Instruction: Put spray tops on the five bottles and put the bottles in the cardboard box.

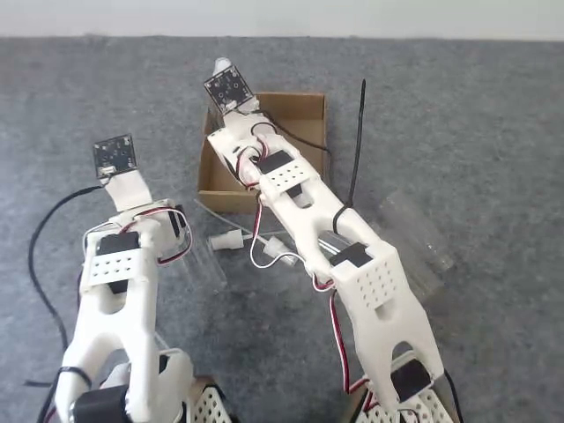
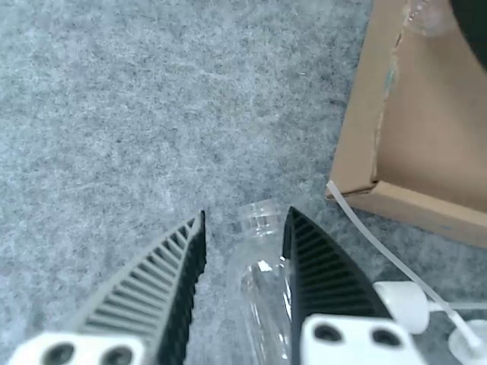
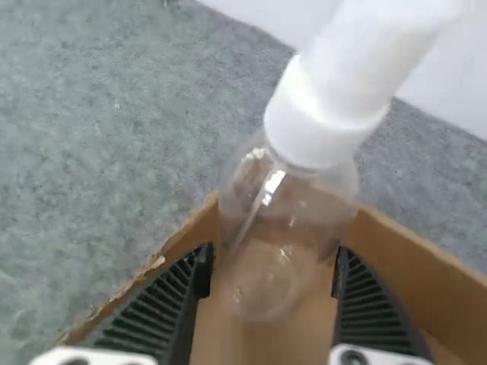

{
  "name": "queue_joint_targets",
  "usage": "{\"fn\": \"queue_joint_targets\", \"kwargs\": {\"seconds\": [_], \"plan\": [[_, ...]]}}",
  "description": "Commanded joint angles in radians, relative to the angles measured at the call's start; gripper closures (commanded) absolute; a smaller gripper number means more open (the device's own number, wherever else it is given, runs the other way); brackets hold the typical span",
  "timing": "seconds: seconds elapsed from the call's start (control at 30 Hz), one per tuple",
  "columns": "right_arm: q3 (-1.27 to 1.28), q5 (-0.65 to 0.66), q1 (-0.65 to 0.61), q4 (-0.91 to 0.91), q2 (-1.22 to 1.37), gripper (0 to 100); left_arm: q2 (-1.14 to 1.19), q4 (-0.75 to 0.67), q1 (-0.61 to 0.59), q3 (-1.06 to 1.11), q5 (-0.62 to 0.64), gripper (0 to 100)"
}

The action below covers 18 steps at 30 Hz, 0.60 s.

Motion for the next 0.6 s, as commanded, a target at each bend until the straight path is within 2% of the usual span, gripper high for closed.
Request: {"fn": "queue_joint_targets", "kwargs": {"seconds": [0.0,0.17,0.57], "plan": [[-0.048,-0.006,-0.015,0.093,-0.168,78.9,-0.049,-0.031,-0.006,-0.015,0.006,84],[-0.046,-0.006,0.002,0.266,-0.255,78.9,-0.049,-0.046,-0.051,-0.018,0.006,84],[-0.046,-0.006,0.010,0.657,-0.483,79.0,-0.049,-0.074,-0.052,-0.012,0.008,84]]}}
